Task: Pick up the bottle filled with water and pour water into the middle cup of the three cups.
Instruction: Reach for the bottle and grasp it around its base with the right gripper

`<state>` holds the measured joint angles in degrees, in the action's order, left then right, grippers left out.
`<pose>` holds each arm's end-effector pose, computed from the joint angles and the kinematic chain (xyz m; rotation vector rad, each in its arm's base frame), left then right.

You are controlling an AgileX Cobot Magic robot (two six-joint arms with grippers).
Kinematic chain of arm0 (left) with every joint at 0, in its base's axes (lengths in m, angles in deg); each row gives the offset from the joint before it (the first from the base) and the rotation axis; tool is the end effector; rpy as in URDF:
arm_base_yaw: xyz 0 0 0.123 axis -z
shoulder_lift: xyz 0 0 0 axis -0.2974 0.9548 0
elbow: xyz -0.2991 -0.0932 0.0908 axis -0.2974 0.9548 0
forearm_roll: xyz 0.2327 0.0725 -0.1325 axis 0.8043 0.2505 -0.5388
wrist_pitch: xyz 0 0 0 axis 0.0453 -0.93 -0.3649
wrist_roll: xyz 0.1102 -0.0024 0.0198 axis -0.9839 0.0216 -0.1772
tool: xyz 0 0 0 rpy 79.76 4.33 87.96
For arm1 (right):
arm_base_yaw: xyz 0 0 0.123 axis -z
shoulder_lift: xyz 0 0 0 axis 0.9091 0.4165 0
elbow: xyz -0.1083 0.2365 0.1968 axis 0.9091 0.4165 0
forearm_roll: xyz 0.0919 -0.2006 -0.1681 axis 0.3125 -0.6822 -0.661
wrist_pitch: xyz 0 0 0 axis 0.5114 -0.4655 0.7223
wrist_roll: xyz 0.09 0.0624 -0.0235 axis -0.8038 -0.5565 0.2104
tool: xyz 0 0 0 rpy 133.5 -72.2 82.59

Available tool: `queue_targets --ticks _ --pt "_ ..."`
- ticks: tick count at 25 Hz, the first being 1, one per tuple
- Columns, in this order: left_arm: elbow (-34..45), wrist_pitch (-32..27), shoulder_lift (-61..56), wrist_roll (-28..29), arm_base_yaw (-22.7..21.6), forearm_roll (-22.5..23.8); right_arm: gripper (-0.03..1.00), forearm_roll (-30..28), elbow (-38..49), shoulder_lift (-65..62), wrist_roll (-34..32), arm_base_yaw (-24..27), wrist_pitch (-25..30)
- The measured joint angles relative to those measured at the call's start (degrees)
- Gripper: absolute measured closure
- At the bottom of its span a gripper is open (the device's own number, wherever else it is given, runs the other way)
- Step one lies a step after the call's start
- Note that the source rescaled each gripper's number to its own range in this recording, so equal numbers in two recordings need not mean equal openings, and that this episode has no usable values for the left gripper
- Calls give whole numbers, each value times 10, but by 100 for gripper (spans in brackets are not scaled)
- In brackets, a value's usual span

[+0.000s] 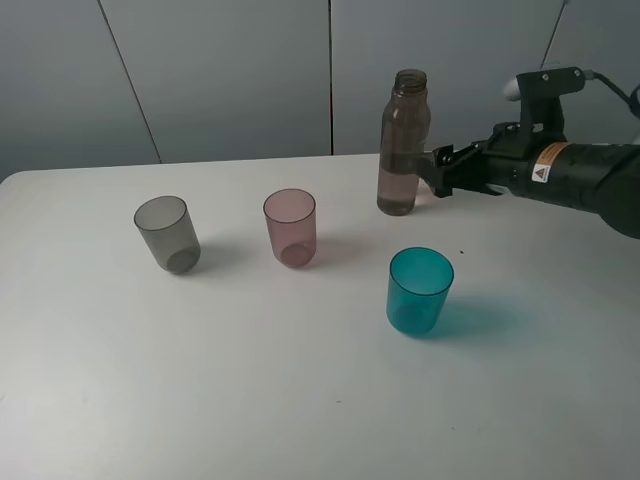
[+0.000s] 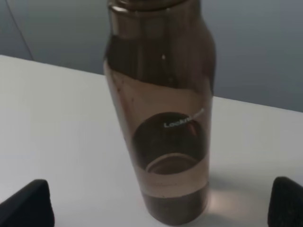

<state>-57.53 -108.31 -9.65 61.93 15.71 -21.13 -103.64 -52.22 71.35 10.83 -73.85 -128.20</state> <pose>-0.0084 0.0076 0.2819 0.0001 2.0491 0.1328 0.3439 0.0860 0.1553 -0.3467 1.9860 0.4089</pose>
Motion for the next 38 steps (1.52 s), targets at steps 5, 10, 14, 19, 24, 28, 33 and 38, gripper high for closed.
queue_targets --ticks 5,10,14,19,24,28,33,38 --pt "0 0 0 0 0 0 4 -20 2 41 27 28 -44" --pt "0 0 0 0 0 0 4 -53 -24 98 53 33 -79" --pt "0 0 0 0 0 0 4 -70 -61 130 57 33 -84" --pt "0 0 0 0 0 0 4 -99 -88 150 59 33 -88" --pt "0 0 0 0 0 0 4 -116 -119 176 59 33 -98" --pt "0 0 0 0 0 0 4 -116 -140 194 56 33 -102" --pt "0 0 0 0 0 0 4 -115 -147 196 53 33 -109" --pt "0 0 0 0 0 0 4 -109 -150 207 53 33 -128"
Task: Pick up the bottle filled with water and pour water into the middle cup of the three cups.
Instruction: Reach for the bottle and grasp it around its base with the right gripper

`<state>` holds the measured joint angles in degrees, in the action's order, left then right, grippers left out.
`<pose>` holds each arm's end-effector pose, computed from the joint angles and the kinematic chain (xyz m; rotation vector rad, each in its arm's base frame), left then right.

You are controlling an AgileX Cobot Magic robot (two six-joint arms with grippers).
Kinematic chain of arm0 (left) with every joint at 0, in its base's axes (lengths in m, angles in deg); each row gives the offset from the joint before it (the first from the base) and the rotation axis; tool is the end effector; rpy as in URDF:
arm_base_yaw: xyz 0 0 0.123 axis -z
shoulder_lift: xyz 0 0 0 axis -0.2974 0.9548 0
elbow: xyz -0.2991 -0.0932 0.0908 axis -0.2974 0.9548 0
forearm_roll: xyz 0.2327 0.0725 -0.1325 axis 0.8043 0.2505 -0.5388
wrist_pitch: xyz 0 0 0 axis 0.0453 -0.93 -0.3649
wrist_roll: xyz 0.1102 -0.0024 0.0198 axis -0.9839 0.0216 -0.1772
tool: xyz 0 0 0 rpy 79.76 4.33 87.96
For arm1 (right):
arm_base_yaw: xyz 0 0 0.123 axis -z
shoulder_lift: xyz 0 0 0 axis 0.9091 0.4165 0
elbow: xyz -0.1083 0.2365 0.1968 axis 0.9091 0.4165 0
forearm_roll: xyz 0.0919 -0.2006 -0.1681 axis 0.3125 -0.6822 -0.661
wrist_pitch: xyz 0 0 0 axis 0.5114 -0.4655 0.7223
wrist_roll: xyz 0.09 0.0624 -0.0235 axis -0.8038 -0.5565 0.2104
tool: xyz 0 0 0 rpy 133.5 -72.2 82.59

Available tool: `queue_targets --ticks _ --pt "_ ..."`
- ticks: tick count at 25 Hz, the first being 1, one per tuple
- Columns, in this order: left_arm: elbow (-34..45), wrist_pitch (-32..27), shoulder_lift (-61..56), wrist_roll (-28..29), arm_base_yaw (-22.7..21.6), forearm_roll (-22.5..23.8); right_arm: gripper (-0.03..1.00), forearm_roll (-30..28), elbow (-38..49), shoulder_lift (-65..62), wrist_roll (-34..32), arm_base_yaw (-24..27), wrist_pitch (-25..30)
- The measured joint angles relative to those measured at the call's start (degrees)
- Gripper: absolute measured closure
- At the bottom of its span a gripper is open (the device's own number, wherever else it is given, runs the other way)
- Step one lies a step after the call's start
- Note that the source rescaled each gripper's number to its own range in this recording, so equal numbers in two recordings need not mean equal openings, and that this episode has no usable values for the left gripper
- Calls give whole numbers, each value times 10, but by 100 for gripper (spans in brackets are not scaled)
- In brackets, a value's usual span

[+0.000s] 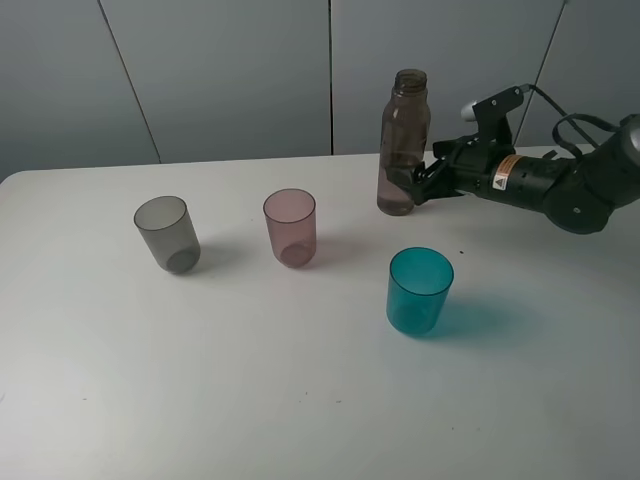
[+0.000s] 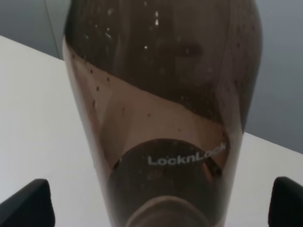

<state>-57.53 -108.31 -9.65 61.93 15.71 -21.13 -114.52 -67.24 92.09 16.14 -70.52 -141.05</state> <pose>-0.0084 0.0076 0.2819 0.0001 2.0491 0.1328 0.4183 0.0946 0.0939 -0.5834 1.8411 0.4703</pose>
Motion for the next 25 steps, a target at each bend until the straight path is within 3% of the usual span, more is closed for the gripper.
queue_targets --ticks 25 --pt "0 0 0 2 0 0 2 36 -69 83 -18 -28 -30"
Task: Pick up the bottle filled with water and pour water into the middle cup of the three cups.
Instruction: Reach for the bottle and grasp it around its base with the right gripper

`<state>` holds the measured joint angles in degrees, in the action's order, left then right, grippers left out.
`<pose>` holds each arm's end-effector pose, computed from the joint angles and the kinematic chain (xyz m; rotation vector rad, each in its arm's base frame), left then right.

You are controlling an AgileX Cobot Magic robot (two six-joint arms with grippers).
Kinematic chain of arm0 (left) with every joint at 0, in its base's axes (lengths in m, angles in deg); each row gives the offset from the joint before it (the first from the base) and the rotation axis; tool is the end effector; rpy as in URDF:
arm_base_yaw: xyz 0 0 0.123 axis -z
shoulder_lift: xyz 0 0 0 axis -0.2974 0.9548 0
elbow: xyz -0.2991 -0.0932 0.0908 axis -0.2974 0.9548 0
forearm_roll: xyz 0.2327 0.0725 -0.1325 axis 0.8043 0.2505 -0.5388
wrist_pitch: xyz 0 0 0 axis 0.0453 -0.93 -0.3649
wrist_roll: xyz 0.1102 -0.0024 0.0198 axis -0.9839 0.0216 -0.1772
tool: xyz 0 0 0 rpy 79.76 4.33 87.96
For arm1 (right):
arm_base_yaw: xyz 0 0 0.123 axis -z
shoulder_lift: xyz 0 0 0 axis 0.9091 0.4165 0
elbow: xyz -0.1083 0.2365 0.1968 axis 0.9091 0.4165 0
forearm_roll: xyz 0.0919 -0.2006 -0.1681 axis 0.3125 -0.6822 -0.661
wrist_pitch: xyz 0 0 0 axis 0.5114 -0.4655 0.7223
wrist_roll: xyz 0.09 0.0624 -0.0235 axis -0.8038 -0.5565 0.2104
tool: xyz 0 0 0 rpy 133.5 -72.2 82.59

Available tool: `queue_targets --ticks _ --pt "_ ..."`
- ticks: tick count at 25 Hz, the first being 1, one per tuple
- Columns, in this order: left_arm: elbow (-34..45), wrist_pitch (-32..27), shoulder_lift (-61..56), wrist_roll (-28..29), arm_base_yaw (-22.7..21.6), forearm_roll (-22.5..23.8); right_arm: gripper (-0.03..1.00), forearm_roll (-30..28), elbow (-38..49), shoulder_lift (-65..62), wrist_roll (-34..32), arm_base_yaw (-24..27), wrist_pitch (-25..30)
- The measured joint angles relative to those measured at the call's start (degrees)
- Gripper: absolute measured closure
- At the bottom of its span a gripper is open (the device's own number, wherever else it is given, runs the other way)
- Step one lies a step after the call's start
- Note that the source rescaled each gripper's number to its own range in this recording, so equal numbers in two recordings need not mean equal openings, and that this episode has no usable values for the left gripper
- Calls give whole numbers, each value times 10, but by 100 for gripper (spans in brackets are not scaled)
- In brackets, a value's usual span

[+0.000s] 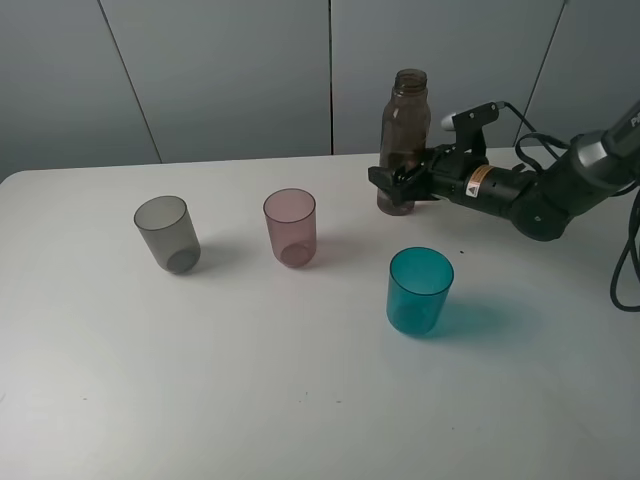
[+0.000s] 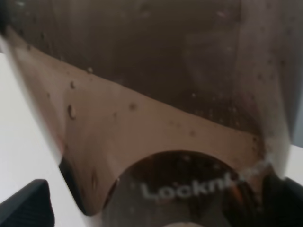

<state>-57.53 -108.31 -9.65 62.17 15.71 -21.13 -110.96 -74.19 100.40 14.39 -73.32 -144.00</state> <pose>-0.0084 0.0076 0.2819 -0.0041 2.0490 0.1302 0.4447 0.1171 0.0629 -0.5244 1.8224 0.5393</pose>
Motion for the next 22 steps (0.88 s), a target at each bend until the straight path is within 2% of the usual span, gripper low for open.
queue_targets --ticks 9,15,22 --pt "0 0 0 0 0 0 2 18 -25 8 0 -1 -5" --pt "0 0 0 0 0 0 2 23 -28 20 0 -4 -33" --pt "0 0 0 0 0 0 2 28 -30 30 0 -8 -41"
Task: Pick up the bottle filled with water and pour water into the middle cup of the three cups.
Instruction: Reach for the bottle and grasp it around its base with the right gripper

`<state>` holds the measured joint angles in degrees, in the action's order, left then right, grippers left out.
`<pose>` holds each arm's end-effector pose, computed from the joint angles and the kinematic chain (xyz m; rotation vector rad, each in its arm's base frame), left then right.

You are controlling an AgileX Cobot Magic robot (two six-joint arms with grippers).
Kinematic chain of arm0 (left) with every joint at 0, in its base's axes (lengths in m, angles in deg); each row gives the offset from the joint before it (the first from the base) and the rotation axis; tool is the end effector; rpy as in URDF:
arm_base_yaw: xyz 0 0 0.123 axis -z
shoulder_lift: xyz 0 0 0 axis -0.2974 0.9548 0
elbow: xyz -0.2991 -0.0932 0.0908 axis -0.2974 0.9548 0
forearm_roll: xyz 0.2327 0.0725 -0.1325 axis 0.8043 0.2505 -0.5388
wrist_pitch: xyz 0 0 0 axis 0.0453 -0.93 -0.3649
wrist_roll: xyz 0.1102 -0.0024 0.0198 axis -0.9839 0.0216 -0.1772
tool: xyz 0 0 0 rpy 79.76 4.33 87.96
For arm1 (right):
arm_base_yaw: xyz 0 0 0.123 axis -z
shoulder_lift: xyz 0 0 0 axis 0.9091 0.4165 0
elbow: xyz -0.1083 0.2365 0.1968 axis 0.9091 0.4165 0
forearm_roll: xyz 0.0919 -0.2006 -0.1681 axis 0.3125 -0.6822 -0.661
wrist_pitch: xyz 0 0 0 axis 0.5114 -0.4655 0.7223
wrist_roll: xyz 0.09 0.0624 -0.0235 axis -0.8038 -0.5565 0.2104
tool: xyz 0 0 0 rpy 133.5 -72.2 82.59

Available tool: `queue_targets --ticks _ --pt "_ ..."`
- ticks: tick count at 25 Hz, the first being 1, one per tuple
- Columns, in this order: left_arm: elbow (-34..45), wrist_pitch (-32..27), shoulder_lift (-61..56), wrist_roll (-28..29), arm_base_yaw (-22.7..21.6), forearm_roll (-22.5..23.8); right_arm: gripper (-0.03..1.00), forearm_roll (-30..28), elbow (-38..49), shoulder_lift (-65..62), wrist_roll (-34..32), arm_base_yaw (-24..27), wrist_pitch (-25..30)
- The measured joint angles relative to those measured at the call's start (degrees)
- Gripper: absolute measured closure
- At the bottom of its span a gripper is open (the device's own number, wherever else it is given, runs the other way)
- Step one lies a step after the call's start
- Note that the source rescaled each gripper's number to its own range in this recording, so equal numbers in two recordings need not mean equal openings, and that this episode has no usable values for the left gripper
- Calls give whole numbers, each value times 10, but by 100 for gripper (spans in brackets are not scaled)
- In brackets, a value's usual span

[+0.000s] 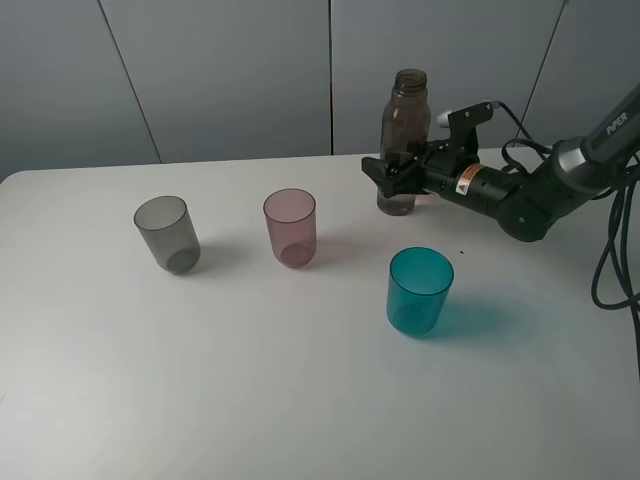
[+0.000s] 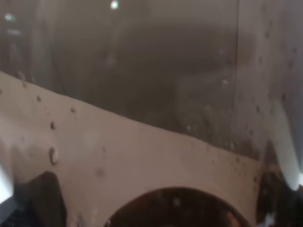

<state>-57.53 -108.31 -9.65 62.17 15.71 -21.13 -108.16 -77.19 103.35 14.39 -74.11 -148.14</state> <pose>-0.0084 0.0076 0.2819 -0.0041 2.0490 0.1302 0.4576 0.1243 0.0591 -0.4754 1.7532 0.5682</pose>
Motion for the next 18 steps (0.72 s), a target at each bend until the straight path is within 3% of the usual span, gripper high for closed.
queue_targets --ticks 18 --pt "0 0 0 0 0 0 2 0 -12 11 6 0 -7"
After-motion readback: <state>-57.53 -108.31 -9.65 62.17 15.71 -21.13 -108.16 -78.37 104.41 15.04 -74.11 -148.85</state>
